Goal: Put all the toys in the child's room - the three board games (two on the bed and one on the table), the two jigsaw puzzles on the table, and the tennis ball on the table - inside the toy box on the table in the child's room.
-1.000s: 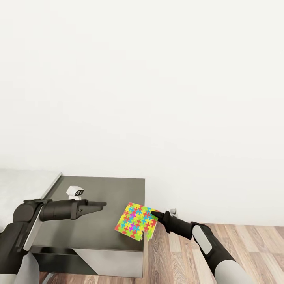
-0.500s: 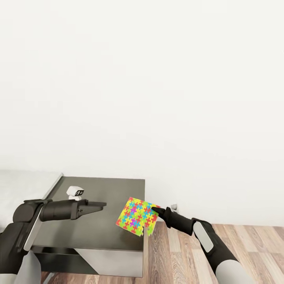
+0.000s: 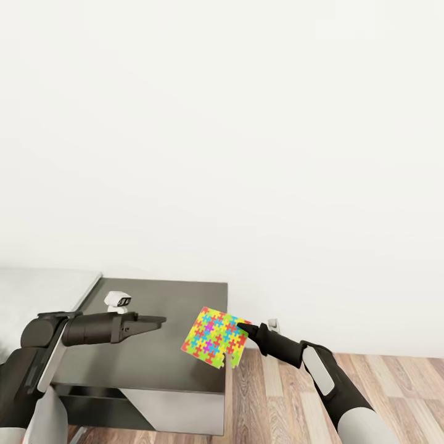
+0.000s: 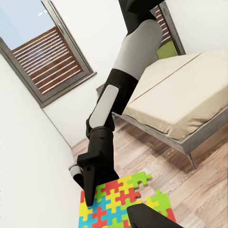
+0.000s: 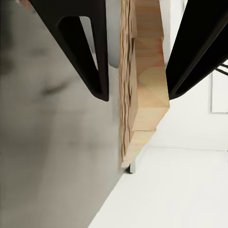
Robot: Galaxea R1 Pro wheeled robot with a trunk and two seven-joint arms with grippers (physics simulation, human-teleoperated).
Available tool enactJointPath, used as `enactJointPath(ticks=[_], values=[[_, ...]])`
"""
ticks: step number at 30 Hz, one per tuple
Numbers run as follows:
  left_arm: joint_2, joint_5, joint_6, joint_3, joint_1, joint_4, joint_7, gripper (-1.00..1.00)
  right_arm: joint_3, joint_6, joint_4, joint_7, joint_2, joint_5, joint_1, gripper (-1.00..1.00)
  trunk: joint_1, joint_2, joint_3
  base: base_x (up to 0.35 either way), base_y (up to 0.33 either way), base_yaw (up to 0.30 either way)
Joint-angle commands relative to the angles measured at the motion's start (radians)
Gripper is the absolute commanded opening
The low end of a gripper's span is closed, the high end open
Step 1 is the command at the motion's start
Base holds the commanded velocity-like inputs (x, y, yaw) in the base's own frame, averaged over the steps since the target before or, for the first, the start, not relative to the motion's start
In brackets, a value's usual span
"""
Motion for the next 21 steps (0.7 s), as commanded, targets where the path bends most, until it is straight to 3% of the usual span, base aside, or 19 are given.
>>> enactJointPath(ticks=[1,21], values=[[0.000,-0.001,0.011,-0.001,-0.001,0.000,-0.004,1.00,-0.004,0.005,0.000,0.002,0.001,0.001,0.000,-1.00,-0.004,0.006,0.003,0.000,0.000,0.067],[0.000,-0.004,0.009,-0.001,-0.001,0.000,-0.004,1.00,-0.004,0.005,-0.038,0.002,-0.017,0.000,0.009,-1.00,-0.080,0.146,0.097,0.000,0.000,0.072]])
